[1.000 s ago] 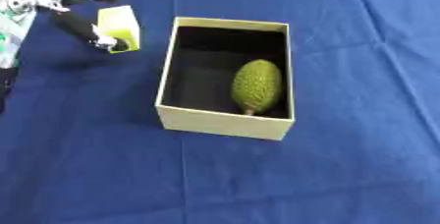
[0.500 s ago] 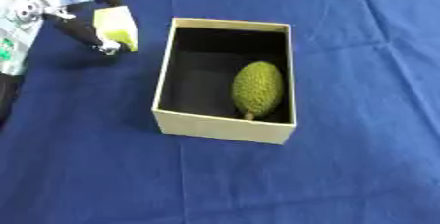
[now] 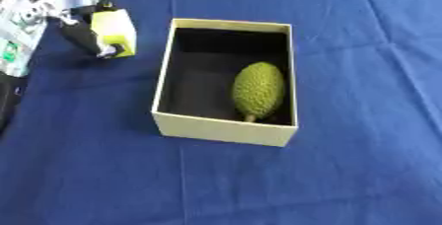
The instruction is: Pick up objects on the table and place them in the box.
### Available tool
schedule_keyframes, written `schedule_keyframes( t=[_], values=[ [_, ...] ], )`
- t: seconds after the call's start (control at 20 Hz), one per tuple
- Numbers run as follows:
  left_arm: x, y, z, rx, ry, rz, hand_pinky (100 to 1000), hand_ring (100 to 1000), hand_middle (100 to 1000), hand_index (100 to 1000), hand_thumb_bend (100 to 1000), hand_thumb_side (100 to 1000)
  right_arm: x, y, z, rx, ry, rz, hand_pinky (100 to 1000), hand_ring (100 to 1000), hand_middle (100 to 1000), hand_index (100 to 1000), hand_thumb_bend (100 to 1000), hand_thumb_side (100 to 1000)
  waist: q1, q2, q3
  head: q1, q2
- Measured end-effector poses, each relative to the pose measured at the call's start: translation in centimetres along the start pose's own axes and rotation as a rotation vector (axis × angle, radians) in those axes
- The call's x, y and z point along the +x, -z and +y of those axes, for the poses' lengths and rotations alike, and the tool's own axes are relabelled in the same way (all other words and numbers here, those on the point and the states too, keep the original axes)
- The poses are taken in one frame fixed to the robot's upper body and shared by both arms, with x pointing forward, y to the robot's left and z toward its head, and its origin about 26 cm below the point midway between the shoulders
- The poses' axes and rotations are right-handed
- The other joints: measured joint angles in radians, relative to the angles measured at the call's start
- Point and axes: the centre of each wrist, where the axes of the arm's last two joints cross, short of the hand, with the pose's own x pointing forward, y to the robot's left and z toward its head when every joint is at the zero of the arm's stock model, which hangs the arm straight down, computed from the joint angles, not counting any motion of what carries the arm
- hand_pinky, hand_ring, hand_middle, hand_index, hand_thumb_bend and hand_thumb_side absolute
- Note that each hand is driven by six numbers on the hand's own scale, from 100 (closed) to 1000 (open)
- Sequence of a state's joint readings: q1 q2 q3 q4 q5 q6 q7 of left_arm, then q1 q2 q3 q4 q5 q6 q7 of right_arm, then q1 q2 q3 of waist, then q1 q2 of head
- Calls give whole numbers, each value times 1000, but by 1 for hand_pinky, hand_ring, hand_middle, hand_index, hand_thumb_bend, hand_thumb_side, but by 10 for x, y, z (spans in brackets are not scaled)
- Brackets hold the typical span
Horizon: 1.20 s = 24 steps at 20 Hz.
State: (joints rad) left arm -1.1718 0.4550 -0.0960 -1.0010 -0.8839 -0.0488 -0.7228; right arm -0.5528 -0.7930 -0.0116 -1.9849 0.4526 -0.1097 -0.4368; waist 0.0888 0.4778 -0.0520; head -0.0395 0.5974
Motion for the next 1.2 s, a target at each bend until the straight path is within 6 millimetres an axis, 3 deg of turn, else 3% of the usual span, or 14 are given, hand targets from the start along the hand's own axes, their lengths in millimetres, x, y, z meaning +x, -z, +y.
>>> schedule_keyframes(
  t=[0.3, 0.35, 0.4, 0.7, 1.0, 1.05, 1.1, 1.2],
  values=[
    [11, -6, 8, 55, 7, -23, 696, 707, 593, 741, 100, 148, 0, -3, 1, 3, 8, 12, 841, 761, 746, 788, 148, 642, -3, -3, 6, -8, 9],
    [17, -9, 12, 76, 23, -40, 692, 703, 591, 741, 100, 297, -1, -4, 1, 4, 8, 15, 840, 761, 746, 788, 152, 652, -5, -4, 9, -9, 11],
    [24, -13, 17, 101, 42, -59, 692, 702, 591, 741, 100, 140, -1, -5, 2, 6, 7, 17, 840, 761, 746, 788, 149, 641, -6, -5, 12, -11, 14],
    [86, -50, 39, 250, 197, -253, 682, 671, 582, 735, 100, 148, -1, -5, 2, 4, 6, 21, 840, 763, 747, 790, 151, 636, -18, -23, 27, -23, 34],
    [144, -84, 35, 249, 303, -502, 675, 663, 579, 734, 100, 136, 0, -2, 1, -3, 7, 15, 840, 764, 747, 791, 151, 635, -24, -39, 39, -28, 45],
    [152, -88, 32, 246, 315, -536, 673, 659, 576, 732, 100, 184, 0, -2, 1, -3, 7, 15, 840, 764, 747, 791, 148, 644, -24, -41, 40, -30, 45],
    [159, -92, 30, 245, 327, -566, 673, 657, 576, 732, 100, 127, 0, -2, 1, -3, 7, 15, 840, 764, 747, 791, 151, 634, -24, -42, 40, -32, 46],
    [173, -100, 24, 240, 349, -619, 676, 663, 580, 735, 100, 138, 0, -2, 1, -3, 7, 15, 840, 764, 747, 791, 151, 634, -24, -43, 42, -36, 50]
  ],
)
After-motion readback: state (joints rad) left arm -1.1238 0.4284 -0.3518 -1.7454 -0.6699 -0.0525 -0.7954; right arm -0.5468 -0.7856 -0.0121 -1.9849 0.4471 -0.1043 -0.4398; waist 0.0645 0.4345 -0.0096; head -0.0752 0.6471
